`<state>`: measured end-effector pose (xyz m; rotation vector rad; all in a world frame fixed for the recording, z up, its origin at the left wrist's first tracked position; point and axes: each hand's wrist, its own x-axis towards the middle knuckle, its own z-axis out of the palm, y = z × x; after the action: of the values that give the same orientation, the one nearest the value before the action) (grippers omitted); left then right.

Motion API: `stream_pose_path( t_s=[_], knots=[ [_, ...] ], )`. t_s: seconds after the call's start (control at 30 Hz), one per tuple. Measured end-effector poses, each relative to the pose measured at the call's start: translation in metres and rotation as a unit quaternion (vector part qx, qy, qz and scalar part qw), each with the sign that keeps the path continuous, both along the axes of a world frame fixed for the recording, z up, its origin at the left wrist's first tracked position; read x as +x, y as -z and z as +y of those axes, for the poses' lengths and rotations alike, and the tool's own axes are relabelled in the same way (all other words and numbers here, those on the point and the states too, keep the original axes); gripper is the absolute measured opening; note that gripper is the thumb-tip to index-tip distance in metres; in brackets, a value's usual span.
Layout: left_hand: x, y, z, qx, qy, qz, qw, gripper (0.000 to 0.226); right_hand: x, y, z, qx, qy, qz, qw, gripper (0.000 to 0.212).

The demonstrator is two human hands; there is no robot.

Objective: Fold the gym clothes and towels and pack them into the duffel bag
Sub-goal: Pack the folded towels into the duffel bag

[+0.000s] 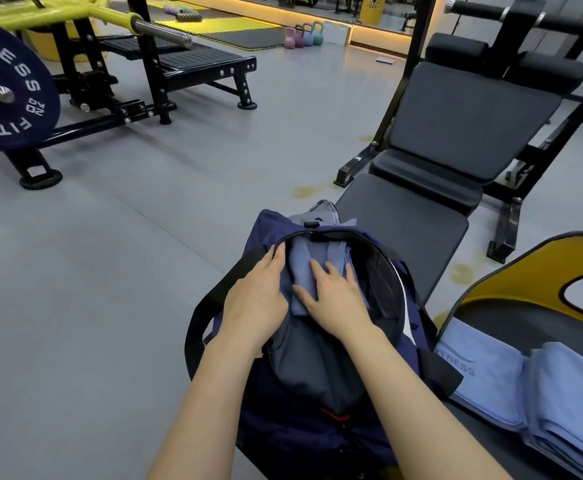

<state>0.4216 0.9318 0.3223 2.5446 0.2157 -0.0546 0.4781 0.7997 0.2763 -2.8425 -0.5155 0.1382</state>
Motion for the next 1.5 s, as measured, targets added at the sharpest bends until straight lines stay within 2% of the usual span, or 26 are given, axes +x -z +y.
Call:
stream_pose_path(
  t_s=[0.1, 0.23, 0.3, 0.37, 0.43, 0.53, 0.63, 0.7, 0.8, 0.93, 1.1, 1.23, 1.33, 1.47, 1.5],
  knots=[
    [0.0, 0.0, 0.0, 0.003, -0.003, -0.001, 1.0, 0.077, 0.002, 0.006, 0.001, -0.062, -0.058, -0.004, 0.996, 0.052],
    [-0.001, -0.001, 0.001, -0.001, -0.001, 0.004, 1.0, 0.078, 0.003, 0.014, -0.004, -0.093, -0.047, 0.095, 0.99, 0.06],
    [-0.001, -0.002, 0.001, -0.003, -0.001, 0.005, 1.0, 0.078, 0.002, 0.015, -0.006, -0.104, -0.048, 0.112, 0.987, 0.061],
    [0.0, -0.002, 0.001, -0.002, -0.001, 0.001, 1.0, 0.077, 0.004, 0.014, -0.005, -0.117, -0.059, 0.101, 0.986, 0.056],
    [0.0, 0.0, 0.001, 0.003, -0.002, -0.003, 1.0, 0.077, 0.009, 0.011, -0.006, -0.131, -0.083, 0.048, 0.987, 0.05],
    [-0.001, 0.001, 0.001, 0.006, 0.0, -0.006, 1.0, 0.077, 0.012, 0.006, -0.01, -0.092, -0.117, 0.009, 0.989, 0.045],
    [0.0, -0.001, 0.001, 0.009, 0.0, -0.001, 1.0, 0.077, 0.005, 0.004, -0.012, -0.012, -0.086, 0.028, 0.996, 0.05],
    [0.0, -0.001, 0.001, 0.011, 0.0, -0.001, 1.0, 0.077, -0.001, 0.004, -0.007, -0.01, -0.068, -0.005, 0.998, 0.052],
    [0.0, -0.001, 0.0, 0.012, -0.001, -0.003, 1.0, 0.077, -0.004, 0.007, 0.008, -0.038, -0.059, -0.051, 0.996, 0.034],
    [0.0, -0.001, -0.001, 0.016, 0.004, -0.007, 1.0, 0.078, -0.006, 0.006, 0.016, -0.033, -0.019, -0.058, 0.998, 0.017],
    [0.0, 0.001, 0.0, 0.021, 0.003, -0.011, 1.0, 0.078, -0.004, -0.006, 0.022, 0.018, 0.055, -0.031, 0.998, 0.022],
    [0.0, 0.001, 0.001, 0.015, 0.003, -0.009, 1.0, 0.078, -0.008, 0.002, 0.021, -0.022, 0.002, -0.027, 0.999, 0.026],
    [0.0, 0.002, 0.002, 0.017, 0.003, -0.007, 1.0, 0.079, -0.001, 0.005, 0.018, 0.029, 0.013, -0.011, 0.999, 0.042],
    [-0.001, 0.002, 0.003, 0.011, 0.002, -0.014, 1.0, 0.078, 0.014, 0.009, 0.011, 0.063, 0.012, -0.052, 0.997, 0.033],
    [0.0, 0.002, 0.003, 0.01, 0.003, -0.016, 1.0, 0.077, 0.017, 0.011, 0.011, 0.04, -0.006, -0.048, 0.998, 0.04]
  ],
)
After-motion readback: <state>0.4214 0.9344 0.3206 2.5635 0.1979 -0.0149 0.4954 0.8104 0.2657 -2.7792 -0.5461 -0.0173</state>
